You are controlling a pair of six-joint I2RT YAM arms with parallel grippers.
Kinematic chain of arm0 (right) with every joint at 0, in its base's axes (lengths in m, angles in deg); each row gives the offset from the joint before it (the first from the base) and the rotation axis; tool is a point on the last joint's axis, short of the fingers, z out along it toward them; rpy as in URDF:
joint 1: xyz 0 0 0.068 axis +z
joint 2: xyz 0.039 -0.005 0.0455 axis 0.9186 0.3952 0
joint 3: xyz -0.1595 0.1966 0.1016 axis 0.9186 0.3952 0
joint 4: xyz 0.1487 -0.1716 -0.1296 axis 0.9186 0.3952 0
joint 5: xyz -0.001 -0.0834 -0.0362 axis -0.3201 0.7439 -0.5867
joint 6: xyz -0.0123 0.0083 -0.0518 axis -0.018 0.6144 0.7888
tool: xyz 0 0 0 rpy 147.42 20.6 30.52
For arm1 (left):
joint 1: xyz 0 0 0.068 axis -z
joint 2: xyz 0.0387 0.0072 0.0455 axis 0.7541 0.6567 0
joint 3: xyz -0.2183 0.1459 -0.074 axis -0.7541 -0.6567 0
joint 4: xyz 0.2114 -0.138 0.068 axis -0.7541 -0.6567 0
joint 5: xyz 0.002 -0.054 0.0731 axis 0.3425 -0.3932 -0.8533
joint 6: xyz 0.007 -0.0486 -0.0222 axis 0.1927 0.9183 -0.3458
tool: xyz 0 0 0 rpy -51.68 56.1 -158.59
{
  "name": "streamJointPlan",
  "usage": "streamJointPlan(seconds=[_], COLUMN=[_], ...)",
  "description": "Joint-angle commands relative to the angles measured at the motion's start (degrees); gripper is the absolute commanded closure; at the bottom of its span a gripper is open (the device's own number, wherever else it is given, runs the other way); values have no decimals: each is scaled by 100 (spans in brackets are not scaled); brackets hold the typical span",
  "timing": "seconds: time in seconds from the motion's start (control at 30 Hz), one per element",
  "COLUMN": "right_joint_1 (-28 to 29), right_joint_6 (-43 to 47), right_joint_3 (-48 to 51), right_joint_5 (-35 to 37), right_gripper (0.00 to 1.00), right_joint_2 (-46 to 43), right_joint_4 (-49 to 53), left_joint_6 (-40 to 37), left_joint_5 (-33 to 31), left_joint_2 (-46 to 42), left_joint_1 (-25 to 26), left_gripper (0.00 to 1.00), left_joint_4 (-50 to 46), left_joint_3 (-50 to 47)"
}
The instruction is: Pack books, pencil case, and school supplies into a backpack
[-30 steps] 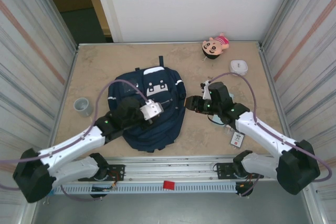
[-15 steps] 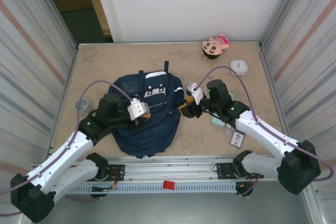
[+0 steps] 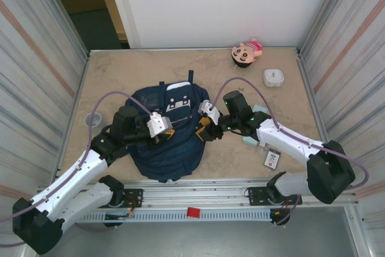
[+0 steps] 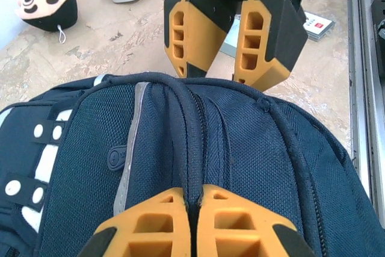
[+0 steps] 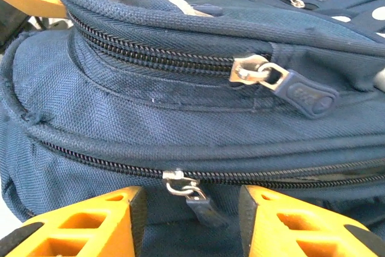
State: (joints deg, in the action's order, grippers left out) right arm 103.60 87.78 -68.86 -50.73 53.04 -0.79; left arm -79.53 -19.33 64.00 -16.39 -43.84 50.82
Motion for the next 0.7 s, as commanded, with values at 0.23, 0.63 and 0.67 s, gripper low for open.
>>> streamJointPlan(seconds=[0.23, 0.63, 0.67], right_joint_1=[-72, -170, -128], right_joint_6=[258, -645, -891], right_joint_3=[-687, -1189, -1286], right_joint_5=[-1007, -901, -833], right_gripper=[92, 100, 100], right_joint_2=[406, 371, 375], right_joint_4=[690, 1278, 1343], left_joint_6=[79, 288, 323], left_joint_5=[-418, -1421, -1530], left_joint_2=[-62, 198, 226], left_joint_1=[-34, -13, -5], left_gripper=[100, 100, 100], left_joint_4=[913, 940, 912], left_joint_3=[291, 446, 487])
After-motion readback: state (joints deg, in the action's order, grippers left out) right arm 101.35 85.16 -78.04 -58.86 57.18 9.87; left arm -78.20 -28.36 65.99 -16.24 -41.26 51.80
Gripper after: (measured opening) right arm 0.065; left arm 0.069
